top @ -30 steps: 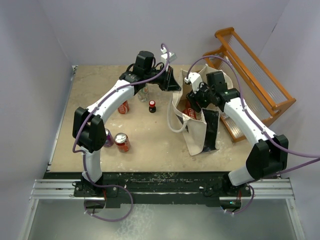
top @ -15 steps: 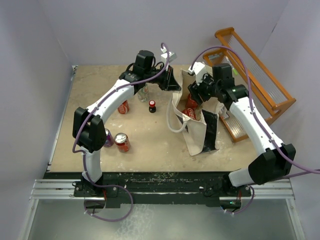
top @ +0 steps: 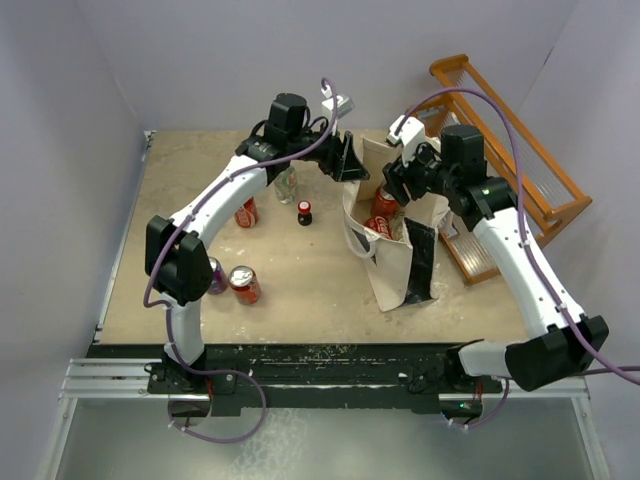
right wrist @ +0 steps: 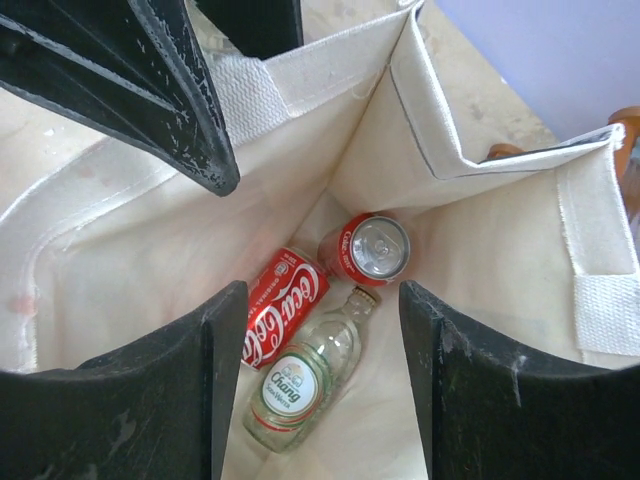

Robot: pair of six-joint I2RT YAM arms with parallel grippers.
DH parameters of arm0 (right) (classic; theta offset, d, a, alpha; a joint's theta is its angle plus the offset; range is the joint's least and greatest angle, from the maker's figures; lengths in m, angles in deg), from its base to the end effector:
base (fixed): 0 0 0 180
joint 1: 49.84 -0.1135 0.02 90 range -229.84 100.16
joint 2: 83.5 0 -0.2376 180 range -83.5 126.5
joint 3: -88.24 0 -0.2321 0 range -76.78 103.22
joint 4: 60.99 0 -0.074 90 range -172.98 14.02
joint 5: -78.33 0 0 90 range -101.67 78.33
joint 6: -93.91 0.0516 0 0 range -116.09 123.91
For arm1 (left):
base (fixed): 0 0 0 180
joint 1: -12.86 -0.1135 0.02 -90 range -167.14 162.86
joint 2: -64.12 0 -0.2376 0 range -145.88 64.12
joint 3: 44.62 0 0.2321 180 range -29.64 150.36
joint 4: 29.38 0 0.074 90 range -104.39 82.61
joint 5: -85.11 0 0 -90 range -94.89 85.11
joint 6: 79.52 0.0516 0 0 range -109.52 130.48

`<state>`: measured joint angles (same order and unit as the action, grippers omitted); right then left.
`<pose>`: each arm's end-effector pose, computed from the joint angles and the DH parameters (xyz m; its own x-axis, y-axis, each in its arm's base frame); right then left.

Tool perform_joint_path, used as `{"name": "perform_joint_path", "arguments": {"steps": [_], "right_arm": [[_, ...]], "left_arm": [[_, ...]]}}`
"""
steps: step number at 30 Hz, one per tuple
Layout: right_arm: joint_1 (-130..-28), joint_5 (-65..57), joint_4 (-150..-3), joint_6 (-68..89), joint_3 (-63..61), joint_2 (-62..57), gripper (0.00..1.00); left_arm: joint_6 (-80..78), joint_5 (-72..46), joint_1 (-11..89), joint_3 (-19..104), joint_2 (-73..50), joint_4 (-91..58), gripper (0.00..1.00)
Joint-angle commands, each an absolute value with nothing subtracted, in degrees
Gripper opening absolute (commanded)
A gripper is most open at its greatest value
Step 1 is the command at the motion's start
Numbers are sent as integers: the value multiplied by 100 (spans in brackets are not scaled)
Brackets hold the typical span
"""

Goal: Place the beverage into the canvas bag
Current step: Adjust the drink in the canvas bag.

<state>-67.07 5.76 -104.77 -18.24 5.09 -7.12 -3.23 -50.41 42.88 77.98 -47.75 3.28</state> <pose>0.2769 0.1020 0.3768 -0.1444 -0.4214 -0.8953 -0.6476 0.7244 -0.2365 0.3615 -0.2514 0.3361 -0.5331 0.1162 -0.8381 0.8207 0.3120 -0.4787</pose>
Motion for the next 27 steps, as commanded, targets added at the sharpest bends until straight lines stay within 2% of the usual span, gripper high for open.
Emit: {"name": "perform_joint_path", "arguments": {"steps": [1,5,12,20,24,27], "right_arm": [[-6693,699,-10230,-1617,512,-1016,62],[-6699,723,-10581,-1674,204,-1331,51],[-6699,1007,-11760,-2404,-276,-1918,38],[-6698,1635,-13275,-3626,-604,-2626,32],[-6698,1767,-13142,-3754,-722,-2531,33],[-6698,1352,-13116,-3994,-779,-2256,34]], "left_arm": [[-83,-5045,4224,8240,-4628,195,79],[246,-4791,4197,8523,-4618,545,88],[653,-4483,4182,8724,-4565,821,91],[888,-4550,4195,8763,-4665,997,91],[1120,-4863,4195,9239,-4848,1427,91],[1218,-5011,4187,9410,-4983,1537,91]]}}
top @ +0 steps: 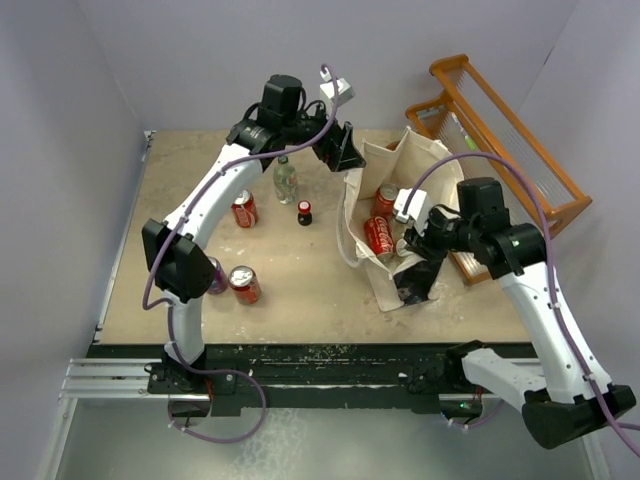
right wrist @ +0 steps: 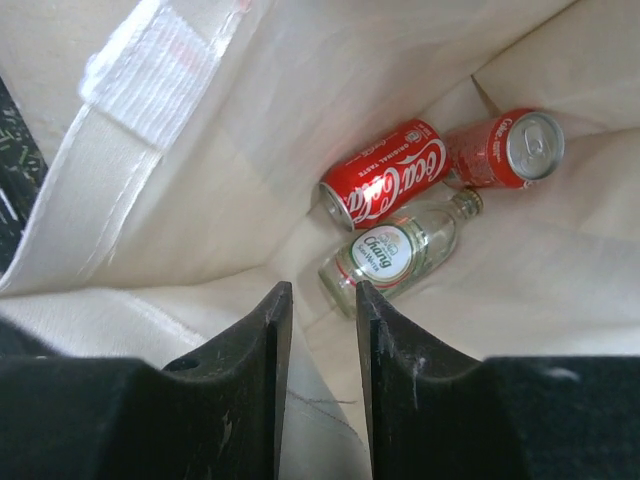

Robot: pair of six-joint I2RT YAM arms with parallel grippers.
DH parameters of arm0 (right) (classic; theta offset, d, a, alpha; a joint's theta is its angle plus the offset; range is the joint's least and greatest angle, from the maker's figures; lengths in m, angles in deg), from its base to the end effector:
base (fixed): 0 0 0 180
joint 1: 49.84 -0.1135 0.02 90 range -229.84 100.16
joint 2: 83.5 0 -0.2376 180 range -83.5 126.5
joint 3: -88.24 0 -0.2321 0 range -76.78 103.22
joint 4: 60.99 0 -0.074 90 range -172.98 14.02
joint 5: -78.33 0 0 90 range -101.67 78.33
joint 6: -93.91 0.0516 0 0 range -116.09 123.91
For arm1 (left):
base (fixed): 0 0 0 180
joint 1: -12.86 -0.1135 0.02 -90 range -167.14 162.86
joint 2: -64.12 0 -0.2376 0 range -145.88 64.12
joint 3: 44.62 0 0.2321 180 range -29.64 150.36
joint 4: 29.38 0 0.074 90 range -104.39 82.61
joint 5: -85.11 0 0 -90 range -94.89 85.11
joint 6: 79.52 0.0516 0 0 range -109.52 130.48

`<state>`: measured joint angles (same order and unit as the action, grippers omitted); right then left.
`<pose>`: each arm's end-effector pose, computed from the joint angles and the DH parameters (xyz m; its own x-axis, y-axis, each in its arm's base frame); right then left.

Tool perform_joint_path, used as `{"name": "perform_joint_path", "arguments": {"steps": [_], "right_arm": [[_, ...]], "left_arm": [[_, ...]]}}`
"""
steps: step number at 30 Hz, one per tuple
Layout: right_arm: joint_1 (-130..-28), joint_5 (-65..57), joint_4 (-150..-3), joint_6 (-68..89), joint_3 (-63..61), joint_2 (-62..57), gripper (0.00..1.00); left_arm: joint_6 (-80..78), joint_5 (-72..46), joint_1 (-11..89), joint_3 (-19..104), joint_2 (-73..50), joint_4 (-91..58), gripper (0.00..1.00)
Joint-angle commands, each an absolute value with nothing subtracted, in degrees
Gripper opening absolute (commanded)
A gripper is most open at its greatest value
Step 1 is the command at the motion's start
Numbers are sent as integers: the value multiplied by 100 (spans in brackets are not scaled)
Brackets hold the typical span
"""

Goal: Place the beverage into the canvas bag
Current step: Adjust the drink in the canvas bag.

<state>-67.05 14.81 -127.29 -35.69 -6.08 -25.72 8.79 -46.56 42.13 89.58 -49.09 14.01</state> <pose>0.1772 0.0790 0.3485 -0.0756 -0.6207 -0.7804 -0.8395 0.4620 -0.2861 0.3622 -0.2423 0.3721 -0.3589 0.1759 -0.9167 0.8912 0.3564 -0.2805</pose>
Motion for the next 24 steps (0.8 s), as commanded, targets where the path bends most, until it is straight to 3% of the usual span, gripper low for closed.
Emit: {"name": "perform_joint_path", "arguments": {"steps": [1,11,17,24], "right_arm": [[-6698,1274,-13039,-3983,-828,-2222,34],[-6697,1060,-12526,-3894,-1301,-2238,32],[-6704,1162,-12232,-3521,-1332,-2172,34],[-6703,1210,-11803,-2852,-1119,-1787,36]], "left_arm": [[1221,-5031,4186,9405,-5012,1536,91],[1323,-4718,4195,9147,-5119,1654,88],[733,-4673,4203,9142,-5234,1515,81],[358,-4745,4125,8956,-4984,802,84]]}}
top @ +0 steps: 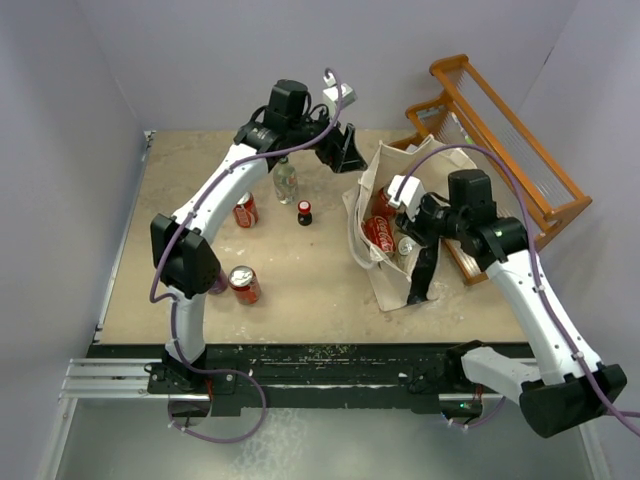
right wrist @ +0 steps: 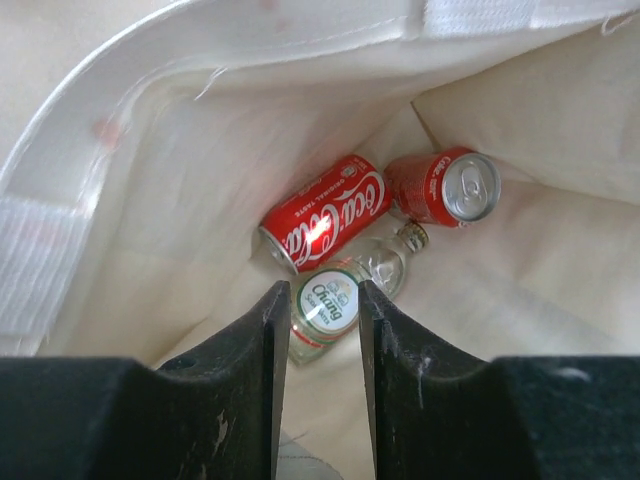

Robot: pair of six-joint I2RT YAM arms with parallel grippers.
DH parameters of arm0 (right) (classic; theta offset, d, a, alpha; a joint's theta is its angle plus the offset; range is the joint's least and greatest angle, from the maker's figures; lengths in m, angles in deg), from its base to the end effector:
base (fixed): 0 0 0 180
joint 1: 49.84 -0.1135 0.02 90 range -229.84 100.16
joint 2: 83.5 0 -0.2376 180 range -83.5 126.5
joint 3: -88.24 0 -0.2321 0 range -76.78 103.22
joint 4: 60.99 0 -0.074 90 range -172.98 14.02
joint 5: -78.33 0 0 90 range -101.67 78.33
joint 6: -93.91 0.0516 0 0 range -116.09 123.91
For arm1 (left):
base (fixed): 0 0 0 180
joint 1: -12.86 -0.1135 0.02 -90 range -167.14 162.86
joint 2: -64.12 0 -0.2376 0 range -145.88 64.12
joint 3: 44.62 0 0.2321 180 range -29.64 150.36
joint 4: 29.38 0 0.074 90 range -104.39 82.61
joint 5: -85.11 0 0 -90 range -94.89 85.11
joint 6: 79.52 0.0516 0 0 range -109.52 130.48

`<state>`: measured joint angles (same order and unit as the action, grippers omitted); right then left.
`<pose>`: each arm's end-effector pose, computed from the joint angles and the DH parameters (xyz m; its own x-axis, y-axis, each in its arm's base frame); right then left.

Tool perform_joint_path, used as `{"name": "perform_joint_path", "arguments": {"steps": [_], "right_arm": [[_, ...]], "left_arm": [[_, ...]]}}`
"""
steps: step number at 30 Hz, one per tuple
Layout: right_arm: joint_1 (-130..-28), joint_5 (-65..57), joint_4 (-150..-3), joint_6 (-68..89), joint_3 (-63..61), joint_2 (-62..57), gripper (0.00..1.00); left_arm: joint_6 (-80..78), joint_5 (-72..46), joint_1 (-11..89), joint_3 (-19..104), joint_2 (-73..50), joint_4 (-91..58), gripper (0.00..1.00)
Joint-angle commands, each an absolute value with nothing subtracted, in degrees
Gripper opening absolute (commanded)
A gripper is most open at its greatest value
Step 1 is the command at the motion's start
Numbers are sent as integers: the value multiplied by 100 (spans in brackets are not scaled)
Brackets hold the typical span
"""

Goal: Place the beverage into the canvas bag
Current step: Adjust the drink in the canvas bag.

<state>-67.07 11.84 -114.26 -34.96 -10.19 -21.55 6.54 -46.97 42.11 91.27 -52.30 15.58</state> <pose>0.2116 0.0872 0.3339 -0.0426 -0.6157 -0.7868 -0.7905 0.5023 -0.3503 0.3722 -0.2481 0.3553 -0.4358 0.1856 -0.8807 0.8626 0.3656 -0.3498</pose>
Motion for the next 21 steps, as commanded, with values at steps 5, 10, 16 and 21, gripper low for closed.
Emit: {"name": "perform_joint_path", "arguments": {"steps": [5,10,16,21], "right_arm": [[-6707,1180,-11391,-2545,-1101,-1553,37],[-6711,1334,-11179,-2247,-1179,-1443,39],[-6914,1373,-10693,-1890,-1418,-1713,40],[-6926,966,-10417,-1325,-1374,-2044,40]], "left_arm": [[369,-4826,3985,8674,-4712,237,88],[-71,-5083,3825,8475,-4633,-51,88],[-919,-5440,3827,8421,-4610,-677,89],[-1161,-5655,4038,8600,-4870,-508,89]]}}
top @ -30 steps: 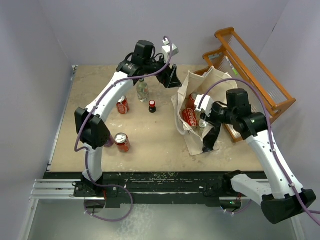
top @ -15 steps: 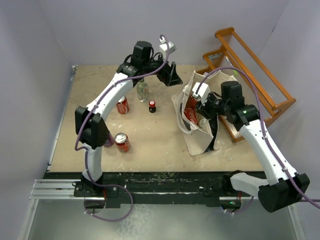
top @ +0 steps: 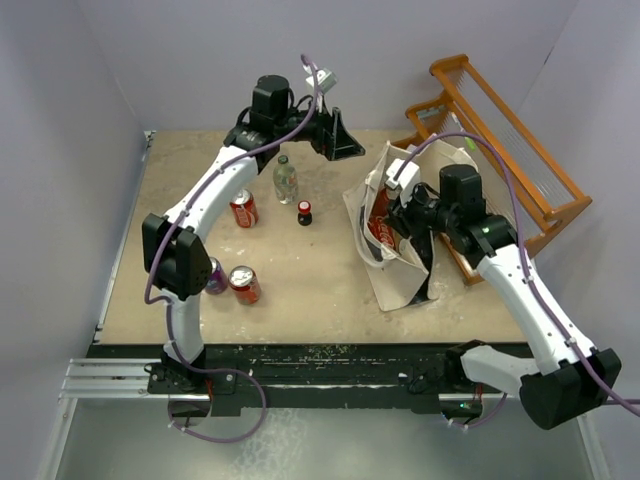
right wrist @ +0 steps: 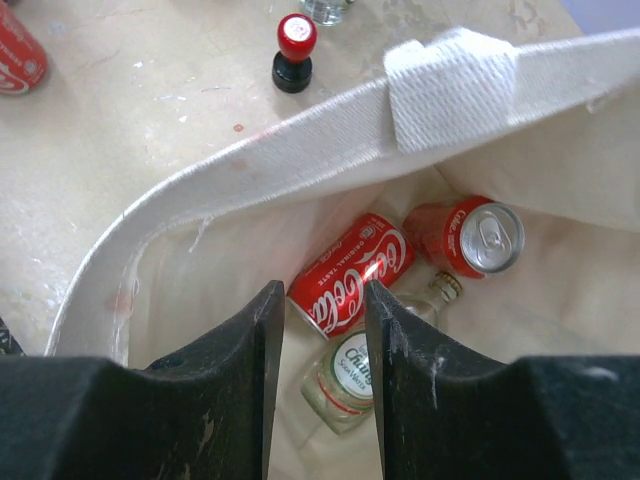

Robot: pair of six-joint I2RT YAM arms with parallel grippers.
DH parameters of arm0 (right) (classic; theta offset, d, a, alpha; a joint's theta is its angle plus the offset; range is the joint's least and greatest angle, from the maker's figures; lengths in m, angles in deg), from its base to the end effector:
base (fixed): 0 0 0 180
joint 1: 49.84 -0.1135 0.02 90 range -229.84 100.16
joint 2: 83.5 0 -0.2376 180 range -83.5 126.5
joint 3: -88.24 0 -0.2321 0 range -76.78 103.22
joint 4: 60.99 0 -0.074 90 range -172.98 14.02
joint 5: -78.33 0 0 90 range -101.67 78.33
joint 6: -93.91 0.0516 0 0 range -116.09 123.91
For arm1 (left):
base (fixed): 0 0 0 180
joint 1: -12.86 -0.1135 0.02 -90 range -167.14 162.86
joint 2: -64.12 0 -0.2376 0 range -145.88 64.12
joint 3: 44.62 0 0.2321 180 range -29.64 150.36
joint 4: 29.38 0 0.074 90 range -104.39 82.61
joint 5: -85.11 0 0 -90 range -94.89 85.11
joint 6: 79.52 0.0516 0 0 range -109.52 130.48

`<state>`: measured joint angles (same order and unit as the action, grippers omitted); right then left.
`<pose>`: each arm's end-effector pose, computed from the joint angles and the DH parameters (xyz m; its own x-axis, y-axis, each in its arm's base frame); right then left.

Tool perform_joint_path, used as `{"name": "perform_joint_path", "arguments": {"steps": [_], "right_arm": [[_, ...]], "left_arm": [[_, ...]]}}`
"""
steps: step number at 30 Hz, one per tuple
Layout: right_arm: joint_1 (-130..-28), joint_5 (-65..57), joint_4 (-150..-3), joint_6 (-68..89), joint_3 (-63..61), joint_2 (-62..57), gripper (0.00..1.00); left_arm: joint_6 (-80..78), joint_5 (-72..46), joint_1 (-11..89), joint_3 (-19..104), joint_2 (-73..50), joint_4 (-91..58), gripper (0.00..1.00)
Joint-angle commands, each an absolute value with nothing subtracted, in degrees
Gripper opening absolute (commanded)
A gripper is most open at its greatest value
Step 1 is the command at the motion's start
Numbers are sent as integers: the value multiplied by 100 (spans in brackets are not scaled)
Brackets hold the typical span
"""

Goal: Place the beverage into the canvas bag
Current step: Adjust the drink in the canvas bag.

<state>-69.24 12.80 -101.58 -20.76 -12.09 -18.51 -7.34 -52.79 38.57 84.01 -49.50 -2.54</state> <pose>0.2314 0.1042 0.3348 -0.1017 -0.4386 -0.8929 -0.7661 0.6071 -0.2110 0.3849 -0.2278 0.3690 -0.4651 -0.0038 -0.8853 0.8433 0.3024 -0.4443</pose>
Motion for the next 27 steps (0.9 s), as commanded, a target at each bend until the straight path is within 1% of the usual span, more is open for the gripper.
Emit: {"name": "perform_joint_path", "arguments": {"steps": [1,4,8,10,15,17,20,23,27], "right_arm": [[-6926,908,-10411,-1250,-1370,-2146,40],[-6931,691,-10473,-1071,-1402,-2367,40],[-6926,496,-10939,-1033,-1466,-2489,39],[-6922,507,-11057,-1035,-1587,-2632,38],[-6918,829,-11232,-1015,-1601,-2713,33],[-6926,919,-11456,-1032,-1453,-2614,31],[-6926,1001,-12162,-1219,-960,-2223,28],[-6926,962,-12698,-1359,-514,-2046,27],[-6926,947,-13842,-2178,4,-1876,24]], "left_arm": [[-1208,-5645,4082,8654,-4938,-440,89],[-1162,-5573,4245,8856,-5159,-136,89],[-1190,-5511,4407,9005,-5375,60,88],[-1159,-5265,4456,9007,-5433,258,86],[-947,-4696,4461,8603,-5326,509,72],[-858,-4549,4463,8409,-5247,585,64],[-728,-4477,4459,8119,-5100,618,53],[-665,-4532,4467,7876,-4961,545,44],[-509,-4630,4467,7623,-4791,430,31]]}}
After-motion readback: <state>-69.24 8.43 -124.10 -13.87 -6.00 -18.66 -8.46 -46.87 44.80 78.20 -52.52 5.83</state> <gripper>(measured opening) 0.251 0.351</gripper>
